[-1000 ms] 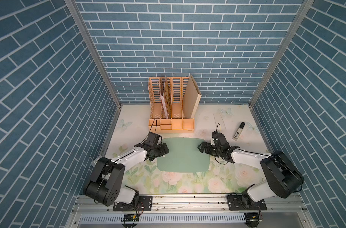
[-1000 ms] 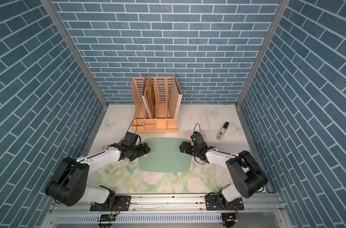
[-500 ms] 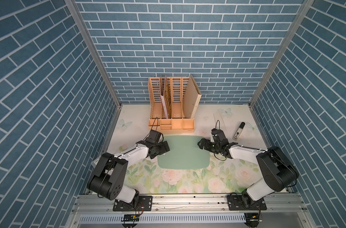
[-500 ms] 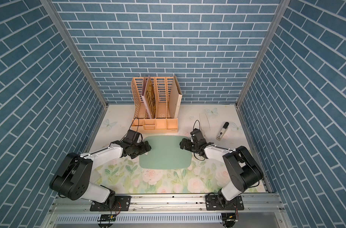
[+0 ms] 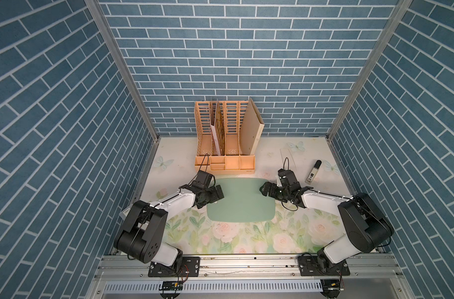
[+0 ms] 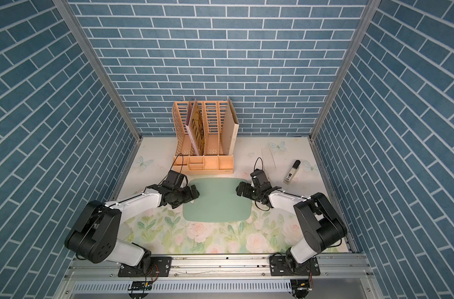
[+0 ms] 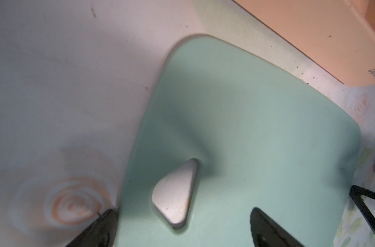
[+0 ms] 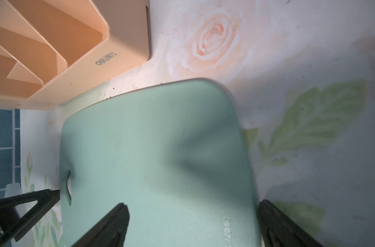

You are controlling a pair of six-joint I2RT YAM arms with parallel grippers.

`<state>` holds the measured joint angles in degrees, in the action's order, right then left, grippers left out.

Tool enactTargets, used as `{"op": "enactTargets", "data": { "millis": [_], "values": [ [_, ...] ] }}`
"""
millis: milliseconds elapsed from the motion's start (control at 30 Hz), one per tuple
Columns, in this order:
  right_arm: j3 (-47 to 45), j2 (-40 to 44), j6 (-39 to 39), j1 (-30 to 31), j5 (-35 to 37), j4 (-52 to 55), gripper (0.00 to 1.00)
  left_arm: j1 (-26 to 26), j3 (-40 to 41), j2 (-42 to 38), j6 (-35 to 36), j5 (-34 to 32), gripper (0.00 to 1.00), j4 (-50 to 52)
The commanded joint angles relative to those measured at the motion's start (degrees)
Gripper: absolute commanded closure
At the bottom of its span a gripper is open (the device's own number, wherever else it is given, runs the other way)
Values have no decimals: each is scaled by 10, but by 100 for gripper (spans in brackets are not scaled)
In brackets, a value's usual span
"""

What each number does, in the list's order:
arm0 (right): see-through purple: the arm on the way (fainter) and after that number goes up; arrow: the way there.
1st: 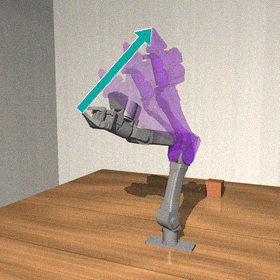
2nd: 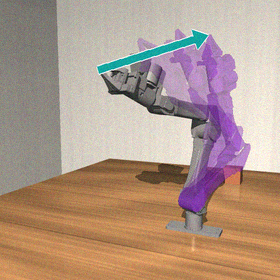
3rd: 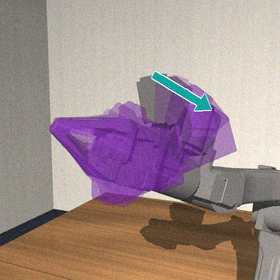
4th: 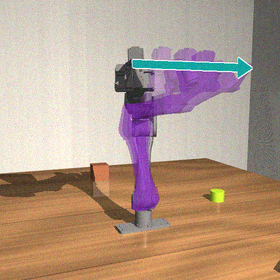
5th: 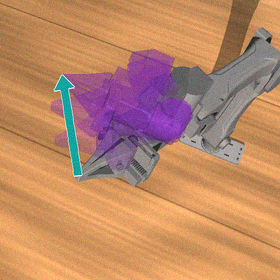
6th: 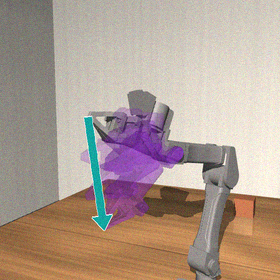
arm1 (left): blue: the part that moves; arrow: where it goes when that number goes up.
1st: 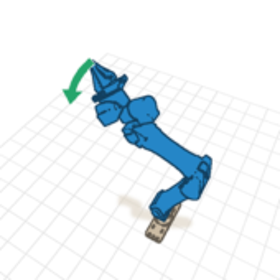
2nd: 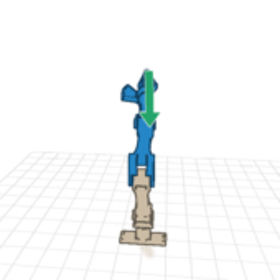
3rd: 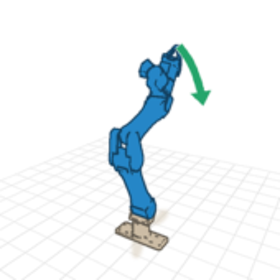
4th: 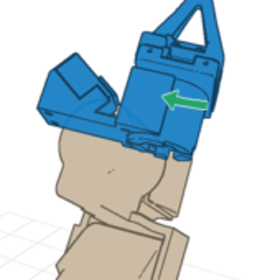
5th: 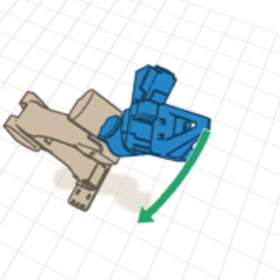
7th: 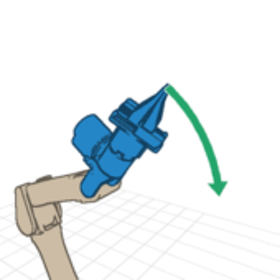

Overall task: Align the knife with the edge of the cutting board
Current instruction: Adjust the work surface at the center of the board, then pick up the knife at the center of the board.

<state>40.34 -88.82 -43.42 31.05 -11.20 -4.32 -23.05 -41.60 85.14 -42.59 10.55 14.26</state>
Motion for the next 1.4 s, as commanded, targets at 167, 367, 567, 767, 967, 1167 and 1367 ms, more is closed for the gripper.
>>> {"op": "enactTargets", "data": {
  "millis": [167,367,567,767,967,1167,1367],
  "values": [
    [45,61,52,-13,26,74,3,-8,-47,-20,12,-32,0,115],
    [105,86,111,-33,13,153,4,-9,-85,-74,21,-52,0,167],
    [254,61,204,-86,62,313,5,-8,-113,-121,33,-79,0,224],
    [329,12,262,-132,143,402,13,-8,-126,-168,40,-72,0,256],
    [372,-65,290,-143,204,439,17,-8,-142,-187,55,-95,0,290],
    [436,-167,300,-147,213,466,22,-8,-117,-201,71,-124,1,292],
    [484,-245,308,-153,209,481,26,-8,-98,-209,95,-138,0,285]
  ]
}}
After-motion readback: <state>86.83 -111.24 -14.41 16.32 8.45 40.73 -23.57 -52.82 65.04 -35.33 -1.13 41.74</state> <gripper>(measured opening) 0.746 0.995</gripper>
